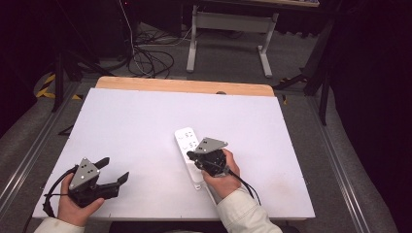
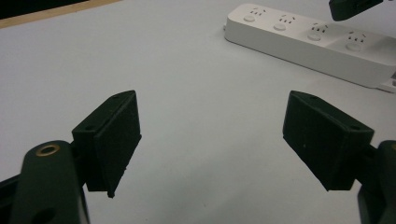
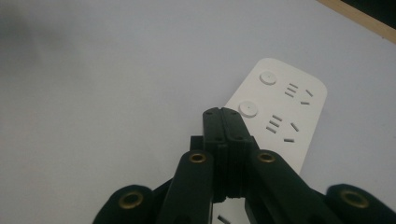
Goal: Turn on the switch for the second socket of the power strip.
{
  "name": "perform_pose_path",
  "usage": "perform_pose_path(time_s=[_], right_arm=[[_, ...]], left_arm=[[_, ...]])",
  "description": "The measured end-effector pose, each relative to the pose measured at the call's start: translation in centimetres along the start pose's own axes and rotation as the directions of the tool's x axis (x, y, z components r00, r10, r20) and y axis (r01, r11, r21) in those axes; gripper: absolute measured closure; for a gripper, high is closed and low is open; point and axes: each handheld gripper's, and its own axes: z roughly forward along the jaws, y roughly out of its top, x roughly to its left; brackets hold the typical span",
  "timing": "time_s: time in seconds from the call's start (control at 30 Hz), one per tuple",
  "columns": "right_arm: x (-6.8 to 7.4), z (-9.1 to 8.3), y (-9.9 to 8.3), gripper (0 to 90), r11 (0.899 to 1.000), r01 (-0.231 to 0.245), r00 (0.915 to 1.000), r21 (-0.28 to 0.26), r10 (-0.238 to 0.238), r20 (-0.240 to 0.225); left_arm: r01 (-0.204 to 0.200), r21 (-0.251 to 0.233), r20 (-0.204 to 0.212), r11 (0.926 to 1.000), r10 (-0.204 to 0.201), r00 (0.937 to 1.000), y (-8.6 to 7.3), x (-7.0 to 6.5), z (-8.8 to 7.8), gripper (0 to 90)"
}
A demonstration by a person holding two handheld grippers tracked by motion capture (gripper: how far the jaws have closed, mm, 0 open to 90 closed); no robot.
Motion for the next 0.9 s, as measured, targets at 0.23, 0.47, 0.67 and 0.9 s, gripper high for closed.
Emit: perform_pose_path(time_s=[0.23,0.47,0.67,0.9], right_arm=[[0.1,-1.7,0.9,88.1,0.999,0.035,0.9993,-0.016,-0.035,-0.014],[0.1,-2.6,1.3,77.4,0.999,0.028,0.9993,-0.034,-0.029,-0.022],[0.0,-3.3,1.5,61.7,0.999,0.021,0.9994,-0.047,-0.023,-0.026],[-0.1,-4.0,1.7,44.7,0.999,0.016,0.9994,-0.048,-0.018,-0.029]], left_arm=[[0.009,-0.001,0.002,1.0000,-0.009,1.0000,0.0,0.0,0.1,19.6],[0.002,0.000,-0.002,1.0000,-0.002,1.0000,0.0,0.0,0.1,19.6],[-0.006,0.002,-0.005,1.0000,0.006,1.0000,0.0,0.0,0.1,19.6],[-0.003,0.002,-0.002,1.0000,0.003,1.0000,0.0,-0.1,0.1,19.5]])
